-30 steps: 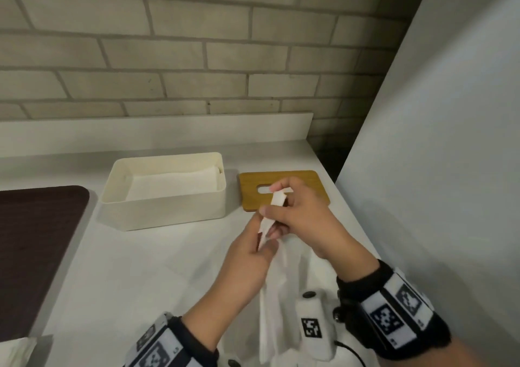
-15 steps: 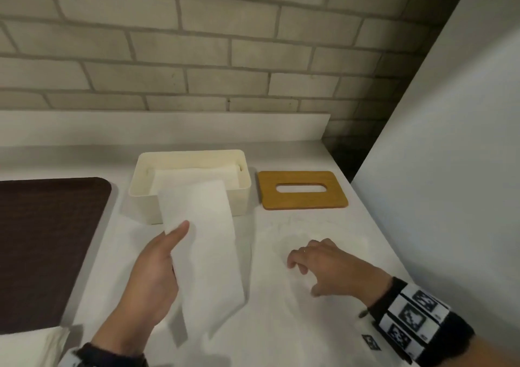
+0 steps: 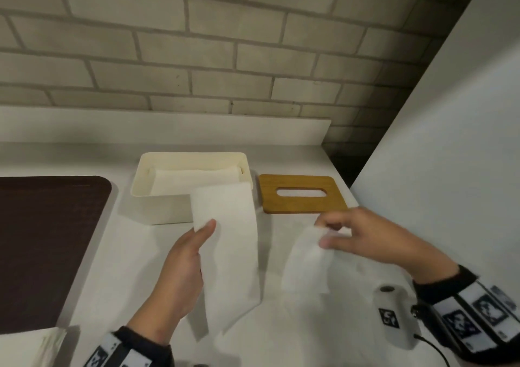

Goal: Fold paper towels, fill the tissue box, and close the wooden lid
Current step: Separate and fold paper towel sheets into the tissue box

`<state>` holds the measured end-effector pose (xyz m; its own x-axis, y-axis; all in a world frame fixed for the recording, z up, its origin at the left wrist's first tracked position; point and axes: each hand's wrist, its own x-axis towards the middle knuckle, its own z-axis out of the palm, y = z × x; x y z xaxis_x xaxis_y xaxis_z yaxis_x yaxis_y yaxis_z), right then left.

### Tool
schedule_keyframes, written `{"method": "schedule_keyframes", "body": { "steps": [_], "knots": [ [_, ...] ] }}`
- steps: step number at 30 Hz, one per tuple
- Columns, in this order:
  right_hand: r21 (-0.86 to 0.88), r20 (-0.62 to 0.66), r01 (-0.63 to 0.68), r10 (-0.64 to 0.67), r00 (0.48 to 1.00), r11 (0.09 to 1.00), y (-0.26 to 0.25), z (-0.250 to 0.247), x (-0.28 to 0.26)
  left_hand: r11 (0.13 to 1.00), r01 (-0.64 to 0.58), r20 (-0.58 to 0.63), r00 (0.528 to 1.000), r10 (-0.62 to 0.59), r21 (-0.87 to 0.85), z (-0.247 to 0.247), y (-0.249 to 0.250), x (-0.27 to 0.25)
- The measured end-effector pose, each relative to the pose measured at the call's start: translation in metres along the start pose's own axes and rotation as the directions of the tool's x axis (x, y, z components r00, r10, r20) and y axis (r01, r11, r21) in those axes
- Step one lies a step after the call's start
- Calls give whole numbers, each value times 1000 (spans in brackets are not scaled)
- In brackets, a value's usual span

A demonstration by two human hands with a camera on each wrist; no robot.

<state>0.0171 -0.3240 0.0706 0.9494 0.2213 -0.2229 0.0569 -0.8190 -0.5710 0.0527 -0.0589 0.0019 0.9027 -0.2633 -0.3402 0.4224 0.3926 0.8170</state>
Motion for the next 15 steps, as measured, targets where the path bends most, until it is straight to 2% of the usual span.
{"method": "schedule_keyframes", "body": {
  "steps": [2, 4, 7, 9, 10, 12, 15],
  "knots": [
    [88, -88, 70, -62, 994, 994, -23, -16, -4, 1000, 1, 9, 1000, -1, 22, 9, -2, 1],
    [294, -229, 165, -99, 969, 942, -46, -27, -4, 1000, -12, 7, 1000, 12, 27, 18, -2, 2],
    [591, -456, 339, -44, 889, 732, -67, -34, 4, 1000, -20, 7, 1000, 20, -6, 30, 2, 3],
    [674, -531, 382, 55, 846, 632, -73, -28, 14, 1000, -12, 18, 1000, 12, -10, 36, 7, 3],
    [687, -545, 372, 104, 832, 624, -74, -21, 20, 1000, -15, 28, 999, 16, -13, 38, 10, 4],
    [679, -557, 317, 184, 810, 663, -73, 0, 34, 1000, -29, 60, 998, 29, -2, 45, 16, 2],
    [556, -607, 206, 225, 762, 805, -71, 31, 51, 996, -71, 70, 995, 67, 48, 50, 19, 0]
  ]
}}
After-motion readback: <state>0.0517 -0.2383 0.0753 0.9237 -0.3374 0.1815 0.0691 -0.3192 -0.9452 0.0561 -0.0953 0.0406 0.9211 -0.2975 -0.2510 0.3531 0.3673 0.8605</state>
